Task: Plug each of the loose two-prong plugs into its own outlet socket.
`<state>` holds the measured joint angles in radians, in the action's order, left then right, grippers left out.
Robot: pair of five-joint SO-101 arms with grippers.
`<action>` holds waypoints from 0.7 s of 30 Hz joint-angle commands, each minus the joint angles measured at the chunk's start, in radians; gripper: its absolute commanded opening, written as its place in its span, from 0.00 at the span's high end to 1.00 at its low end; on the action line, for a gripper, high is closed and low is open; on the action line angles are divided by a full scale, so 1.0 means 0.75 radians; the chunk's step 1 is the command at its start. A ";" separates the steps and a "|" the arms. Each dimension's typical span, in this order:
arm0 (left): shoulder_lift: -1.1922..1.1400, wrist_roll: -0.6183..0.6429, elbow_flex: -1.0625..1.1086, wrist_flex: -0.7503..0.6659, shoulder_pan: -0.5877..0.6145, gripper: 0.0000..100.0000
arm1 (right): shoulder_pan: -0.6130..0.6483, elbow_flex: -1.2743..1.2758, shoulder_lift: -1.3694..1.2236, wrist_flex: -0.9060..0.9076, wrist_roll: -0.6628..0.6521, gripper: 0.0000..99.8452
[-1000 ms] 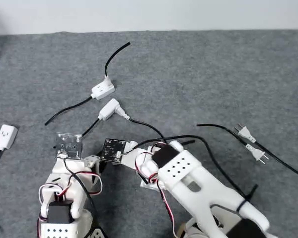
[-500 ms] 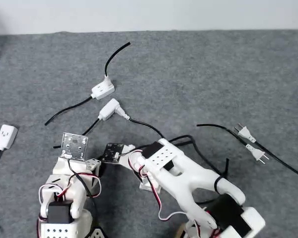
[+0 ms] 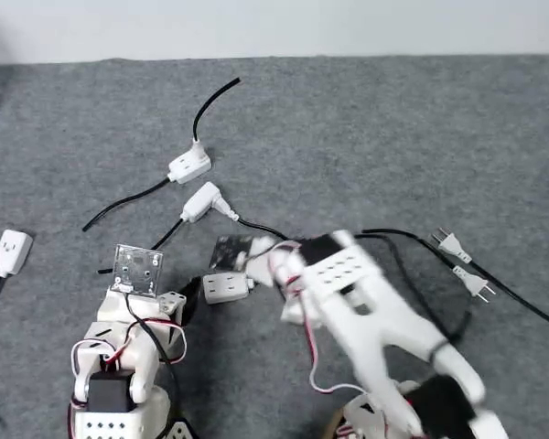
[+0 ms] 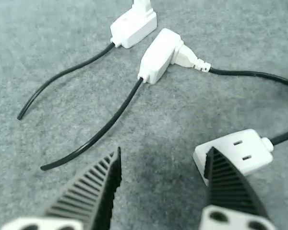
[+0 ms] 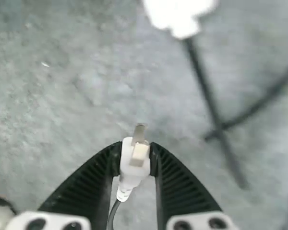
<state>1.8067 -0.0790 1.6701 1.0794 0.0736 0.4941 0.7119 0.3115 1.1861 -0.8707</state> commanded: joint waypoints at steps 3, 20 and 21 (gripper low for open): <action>0.020 -0.010 -0.001 -0.047 0.000 0.73 | -0.275 -0.104 0.165 -0.038 -0.299 0.99; 0.020 -0.010 0.003 -0.049 0.000 0.73 | -0.339 0.327 -0.118 -0.582 -0.511 0.92; 0.020 -0.010 0.009 -0.057 0.000 0.73 | -0.343 0.331 -0.093 -0.553 -0.479 0.87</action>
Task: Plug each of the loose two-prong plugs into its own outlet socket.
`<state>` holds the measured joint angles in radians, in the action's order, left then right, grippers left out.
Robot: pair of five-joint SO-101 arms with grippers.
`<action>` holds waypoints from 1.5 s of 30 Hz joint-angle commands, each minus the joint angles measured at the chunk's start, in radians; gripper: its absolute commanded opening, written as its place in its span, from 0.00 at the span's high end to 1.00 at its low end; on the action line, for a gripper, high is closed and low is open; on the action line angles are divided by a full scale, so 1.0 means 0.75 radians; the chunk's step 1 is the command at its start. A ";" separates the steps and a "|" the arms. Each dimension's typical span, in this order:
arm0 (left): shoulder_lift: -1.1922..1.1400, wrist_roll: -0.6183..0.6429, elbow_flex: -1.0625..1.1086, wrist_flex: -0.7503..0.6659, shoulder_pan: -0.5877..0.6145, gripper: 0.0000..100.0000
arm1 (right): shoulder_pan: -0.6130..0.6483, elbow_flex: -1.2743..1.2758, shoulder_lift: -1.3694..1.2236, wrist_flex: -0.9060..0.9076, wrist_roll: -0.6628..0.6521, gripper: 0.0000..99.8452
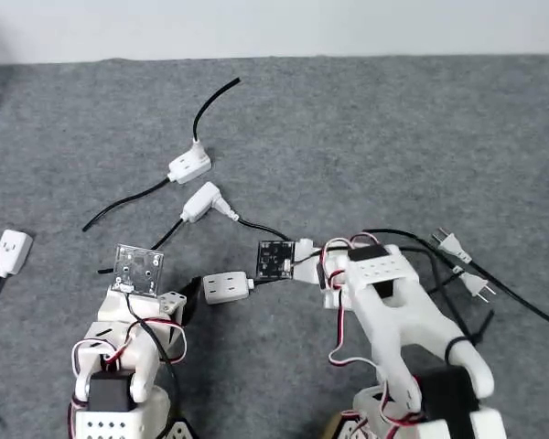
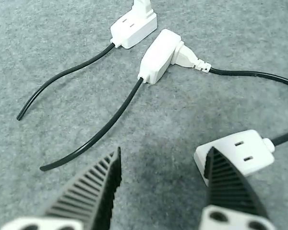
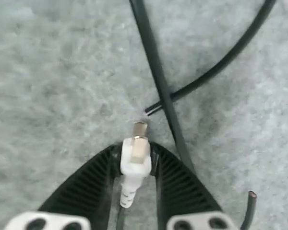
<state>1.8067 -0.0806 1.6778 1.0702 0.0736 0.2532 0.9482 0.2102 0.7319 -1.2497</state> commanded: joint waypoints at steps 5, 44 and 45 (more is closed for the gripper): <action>0.020 -0.008 0.007 -0.086 0.000 0.73 | -0.019 0.055 0.197 0.161 0.106 0.73; 0.020 -0.008 0.007 -0.084 0.000 0.73 | 0.099 -0.104 0.377 0.617 0.117 0.81; 0.020 -0.008 0.007 -0.084 0.000 0.73 | 0.099 -0.110 0.375 0.613 0.117 0.81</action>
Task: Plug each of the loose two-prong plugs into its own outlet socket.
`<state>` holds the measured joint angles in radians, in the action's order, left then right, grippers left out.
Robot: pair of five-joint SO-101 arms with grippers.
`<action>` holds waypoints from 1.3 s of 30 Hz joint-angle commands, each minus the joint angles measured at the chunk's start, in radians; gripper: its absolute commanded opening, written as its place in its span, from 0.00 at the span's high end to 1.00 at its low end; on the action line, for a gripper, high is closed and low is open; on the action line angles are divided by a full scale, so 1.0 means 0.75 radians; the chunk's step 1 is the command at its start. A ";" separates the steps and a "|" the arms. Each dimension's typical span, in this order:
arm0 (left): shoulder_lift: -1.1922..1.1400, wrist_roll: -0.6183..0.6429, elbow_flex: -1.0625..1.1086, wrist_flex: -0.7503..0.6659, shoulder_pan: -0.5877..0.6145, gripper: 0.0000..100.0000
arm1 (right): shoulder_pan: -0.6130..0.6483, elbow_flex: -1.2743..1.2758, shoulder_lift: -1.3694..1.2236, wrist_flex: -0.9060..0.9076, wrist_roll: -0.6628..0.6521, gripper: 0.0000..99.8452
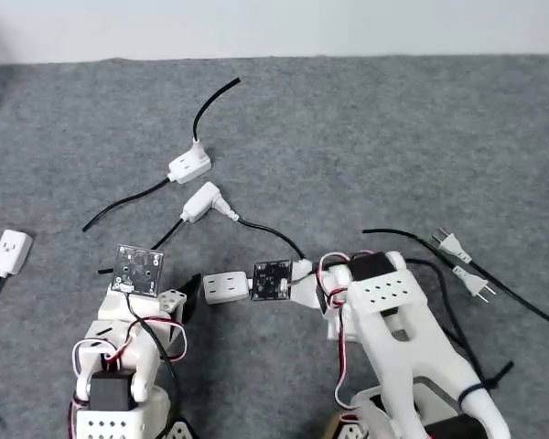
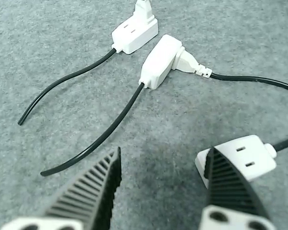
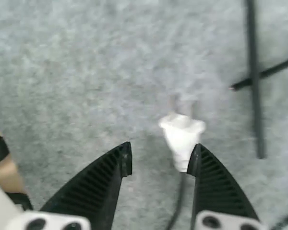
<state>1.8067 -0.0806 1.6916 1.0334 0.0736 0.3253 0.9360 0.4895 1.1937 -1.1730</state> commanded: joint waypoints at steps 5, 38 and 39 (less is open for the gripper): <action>0.020 -0.008 -0.011 -0.035 0.000 0.73 | 0.003 -0.053 -0.028 -0.105 0.006 0.81; 0.020 -0.008 -0.011 -0.035 0.000 0.73 | -0.134 -0.147 -0.230 -0.320 -0.072 0.81; 0.020 -0.008 -0.011 -0.035 0.000 0.73 | -0.134 -0.147 -0.230 -0.326 -0.072 0.81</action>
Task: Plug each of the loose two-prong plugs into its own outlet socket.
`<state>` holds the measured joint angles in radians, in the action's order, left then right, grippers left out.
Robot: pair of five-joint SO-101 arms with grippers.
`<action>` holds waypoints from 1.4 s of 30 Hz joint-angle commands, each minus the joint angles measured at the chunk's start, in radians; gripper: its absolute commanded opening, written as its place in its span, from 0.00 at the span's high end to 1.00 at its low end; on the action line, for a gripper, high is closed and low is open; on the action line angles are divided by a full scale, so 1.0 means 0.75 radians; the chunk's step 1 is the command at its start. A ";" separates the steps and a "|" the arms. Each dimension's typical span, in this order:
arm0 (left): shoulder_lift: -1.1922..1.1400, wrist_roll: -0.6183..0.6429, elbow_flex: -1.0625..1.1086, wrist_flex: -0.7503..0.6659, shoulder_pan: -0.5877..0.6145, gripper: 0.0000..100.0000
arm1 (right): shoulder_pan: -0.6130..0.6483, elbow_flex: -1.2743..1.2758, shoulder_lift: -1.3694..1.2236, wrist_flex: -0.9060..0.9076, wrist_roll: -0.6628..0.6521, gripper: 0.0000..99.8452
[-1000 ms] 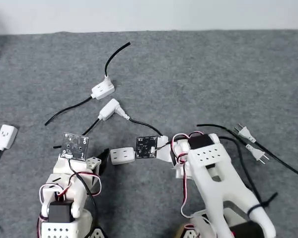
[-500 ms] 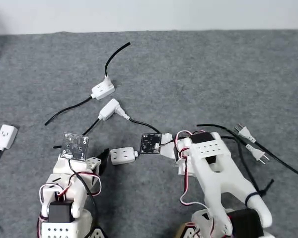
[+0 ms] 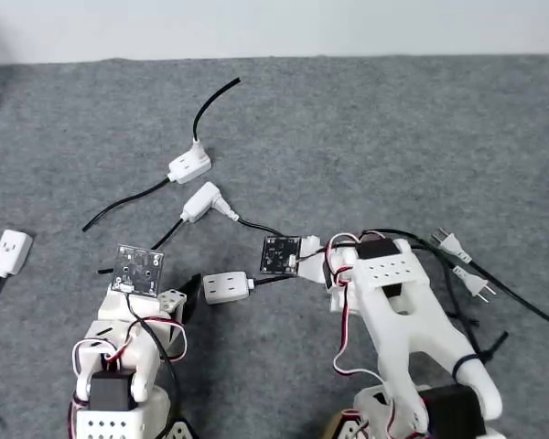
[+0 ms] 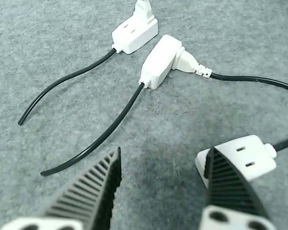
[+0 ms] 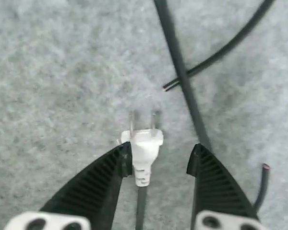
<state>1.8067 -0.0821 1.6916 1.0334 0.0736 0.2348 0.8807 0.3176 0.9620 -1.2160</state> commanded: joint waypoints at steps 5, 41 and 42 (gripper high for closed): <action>0.020 -0.006 -0.011 -0.035 0.000 0.73 | -0.013 -0.080 -0.003 -0.024 -0.014 0.81; 0.020 -0.006 -0.011 -0.010 0.000 0.73 | 0.085 0.084 0.564 0.535 -0.006 0.81; 0.020 -0.006 -0.011 -0.008 0.000 0.73 | 0.087 0.098 0.592 0.553 -0.006 0.81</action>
<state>1.8067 -0.0821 1.6916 1.0334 0.0736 0.2915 0.9559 0.6813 1.3257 -1.2190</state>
